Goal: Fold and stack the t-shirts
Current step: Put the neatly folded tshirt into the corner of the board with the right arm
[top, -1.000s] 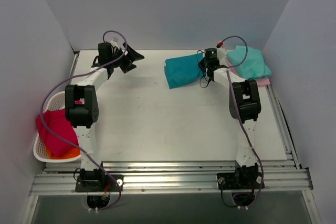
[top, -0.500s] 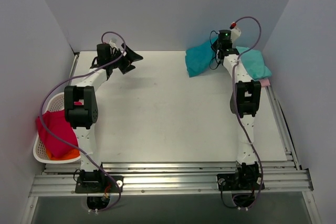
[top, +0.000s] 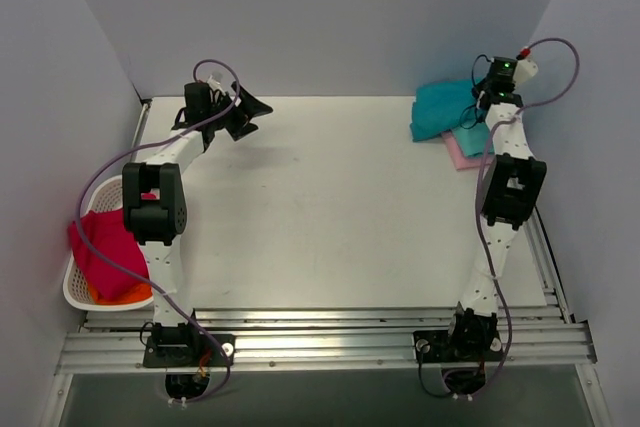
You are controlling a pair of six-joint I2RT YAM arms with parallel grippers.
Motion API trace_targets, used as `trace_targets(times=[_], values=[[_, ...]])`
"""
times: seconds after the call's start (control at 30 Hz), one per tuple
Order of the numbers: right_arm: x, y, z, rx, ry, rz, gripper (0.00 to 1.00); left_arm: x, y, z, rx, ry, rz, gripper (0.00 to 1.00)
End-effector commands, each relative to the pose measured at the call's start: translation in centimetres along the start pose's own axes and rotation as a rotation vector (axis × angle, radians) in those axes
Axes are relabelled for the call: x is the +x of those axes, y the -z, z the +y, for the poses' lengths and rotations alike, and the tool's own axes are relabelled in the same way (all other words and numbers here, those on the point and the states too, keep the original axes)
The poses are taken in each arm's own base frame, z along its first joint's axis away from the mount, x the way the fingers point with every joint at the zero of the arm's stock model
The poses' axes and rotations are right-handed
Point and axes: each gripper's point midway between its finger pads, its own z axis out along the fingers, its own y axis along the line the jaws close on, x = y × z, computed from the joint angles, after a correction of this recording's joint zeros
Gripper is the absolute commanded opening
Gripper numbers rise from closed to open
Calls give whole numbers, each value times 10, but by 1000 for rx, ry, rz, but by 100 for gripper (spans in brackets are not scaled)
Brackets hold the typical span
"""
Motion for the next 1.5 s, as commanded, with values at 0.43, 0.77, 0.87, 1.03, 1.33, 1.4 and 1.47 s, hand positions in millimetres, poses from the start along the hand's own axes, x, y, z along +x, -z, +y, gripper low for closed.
trace_targets(times=[0.43,0.77,0.87,1.03,1.33,1.4,1.47], values=[[-90,89,-78,-14,-289,-217,0,-10,-3,-20,54,-41,-20,97],[-12,73,-165,249,-314,-85,90,-10,1,-26,65,-45,-22,97],[-6,74,-184,331,-308,-50,100,-9,1,-27,68,-48,-20,97],[-15,114,-173,336,-298,-83,100,-9,0,-27,72,-47,-20,97],[30,250,-57,115,-124,-122,100,-11,9,-33,39,-85,-57,97],[56,283,-16,29,-49,-94,100,-12,13,-40,34,-113,-66,97],[54,312,3,-17,-28,-124,100,-11,18,-50,24,-137,-78,97]])
